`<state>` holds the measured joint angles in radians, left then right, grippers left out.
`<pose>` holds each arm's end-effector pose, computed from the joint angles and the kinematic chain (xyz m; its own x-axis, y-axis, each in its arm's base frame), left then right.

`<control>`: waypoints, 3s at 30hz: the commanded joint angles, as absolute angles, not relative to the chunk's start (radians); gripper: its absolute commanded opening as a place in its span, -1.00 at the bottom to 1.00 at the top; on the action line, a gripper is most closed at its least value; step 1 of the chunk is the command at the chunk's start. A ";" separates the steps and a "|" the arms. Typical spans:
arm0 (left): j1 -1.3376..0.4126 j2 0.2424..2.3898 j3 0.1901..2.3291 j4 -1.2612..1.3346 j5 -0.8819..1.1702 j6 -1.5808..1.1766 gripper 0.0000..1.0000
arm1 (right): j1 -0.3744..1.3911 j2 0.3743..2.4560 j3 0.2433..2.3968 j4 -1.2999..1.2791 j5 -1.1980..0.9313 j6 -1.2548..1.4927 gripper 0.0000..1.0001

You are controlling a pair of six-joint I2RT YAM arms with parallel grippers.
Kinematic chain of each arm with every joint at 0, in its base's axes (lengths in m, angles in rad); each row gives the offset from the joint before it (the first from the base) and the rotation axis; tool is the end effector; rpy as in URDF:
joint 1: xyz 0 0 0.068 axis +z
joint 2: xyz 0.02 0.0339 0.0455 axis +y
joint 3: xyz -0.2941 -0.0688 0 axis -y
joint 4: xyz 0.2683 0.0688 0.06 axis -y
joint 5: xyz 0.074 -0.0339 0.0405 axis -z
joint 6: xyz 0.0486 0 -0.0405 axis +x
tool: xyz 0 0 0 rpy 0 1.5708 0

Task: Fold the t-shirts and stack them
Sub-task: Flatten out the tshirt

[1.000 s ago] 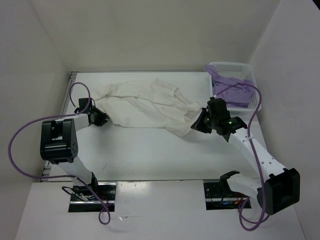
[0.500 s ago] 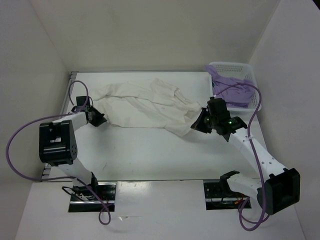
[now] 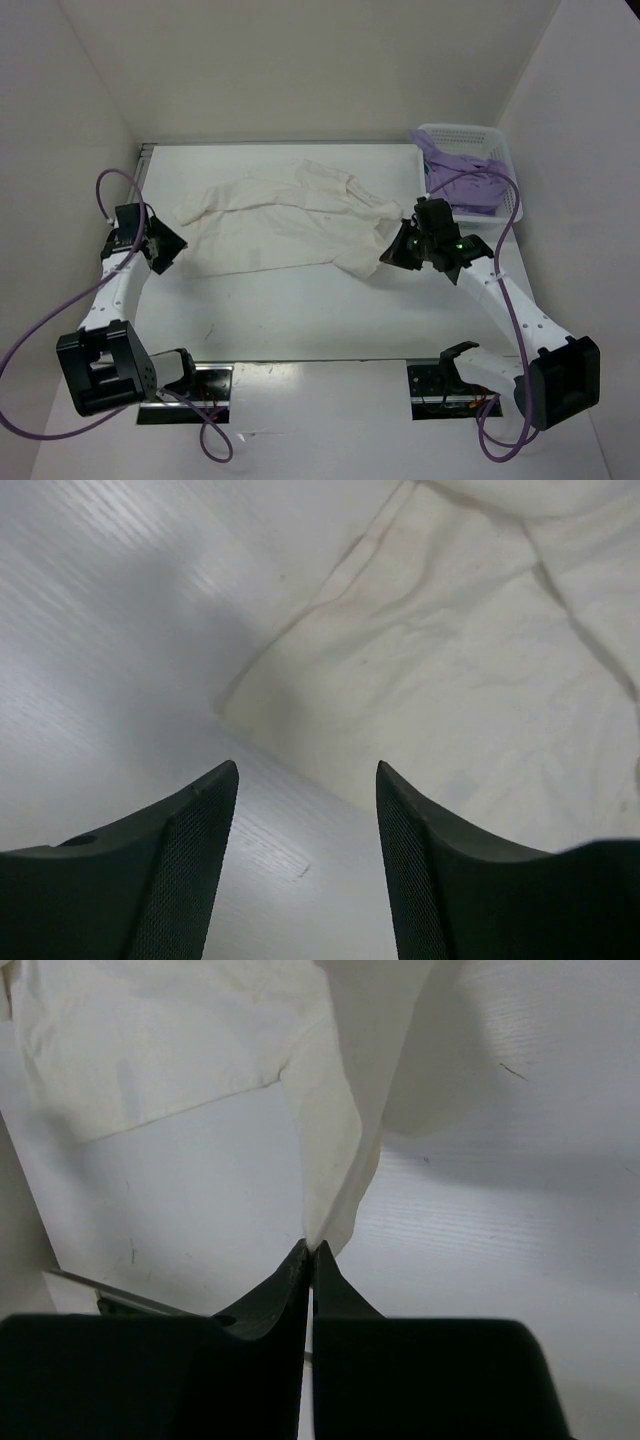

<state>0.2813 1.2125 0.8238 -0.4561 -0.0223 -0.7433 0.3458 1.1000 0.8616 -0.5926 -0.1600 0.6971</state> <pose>0.2584 0.0758 0.2511 -0.3315 -0.8000 -0.5001 -0.7010 0.5636 -0.4370 0.2267 0.0899 0.2805 -0.8125 0.3810 -0.4413 0.1121 0.8449 0.5230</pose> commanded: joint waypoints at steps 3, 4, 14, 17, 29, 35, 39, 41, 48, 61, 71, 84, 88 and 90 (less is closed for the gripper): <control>0.325 1.214 0.712 -0.459 -0.011 -0.793 0.72 | 0.339 1.075 0.856 -0.600 -0.198 0.676 -0.96; 0.325 1.213 0.695 -0.448 -0.011 -0.807 0.72 | 0.339 1.075 0.856 -0.600 -0.198 0.676 -0.96; 0.325 1.224 0.574 -0.298 -0.011 -0.983 -0.14 | 0.348 1.121 0.856 -0.558 -0.207 0.649 -0.96; 0.325 1.290 0.574 -0.262 -0.020 -1.003 -0.14 | 0.348 1.132 0.865 -0.558 -0.207 0.649 -0.96; 0.325 1.371 0.542 -0.126 -0.061 -1.068 -0.57 | 0.348 1.141 0.865 -0.540 -0.178 0.649 -0.96; 0.325 1.362 0.606 -0.146 -0.097 -1.003 -1.00 | 0.348 1.141 0.865 -0.552 -0.167 0.649 -0.96; 0.325 1.289 0.687 -0.196 -0.080 -0.896 -1.00 | 0.348 1.131 0.916 -0.575 -0.115 0.649 -1.00; 0.325 1.200 0.777 -0.304 0.018 -0.803 -1.00 | 0.348 1.131 1.027 -0.659 -0.045 0.623 -1.00; 0.268 1.091 1.259 -0.594 0.289 -0.715 -1.00 | 0.368 1.106 1.631 -0.940 0.205 0.592 -1.00; 0.329 1.270 1.850 -0.517 0.373 -0.873 -1.00 | 0.377 1.371 2.407 -1.006 0.218 0.537 -1.00; 0.354 1.489 1.605 -0.345 0.175 -0.844 -1.00 | 0.133 1.800 2.398 -0.797 -0.115 0.456 -1.00; 0.397 1.694 2.091 -0.350 0.235 -0.969 -1.00 | 0.144 1.877 2.774 -0.603 -0.066 0.591 -1.00; 0.426 1.672 2.102 -0.339 0.244 -0.979 -1.00 | 0.135 1.804 2.729 -0.618 -0.057 0.578 -1.00; 0.426 1.654 2.065 -0.312 0.244 -0.979 -1.00 | 0.124 1.775 2.673 -0.640 -0.048 0.552 -1.00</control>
<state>0.4198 1.6470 2.0834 -0.3573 0.2535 -0.9718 0.1455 1.7775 2.7052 -0.6918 -0.1009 0.5789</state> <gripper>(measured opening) 0.010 0.007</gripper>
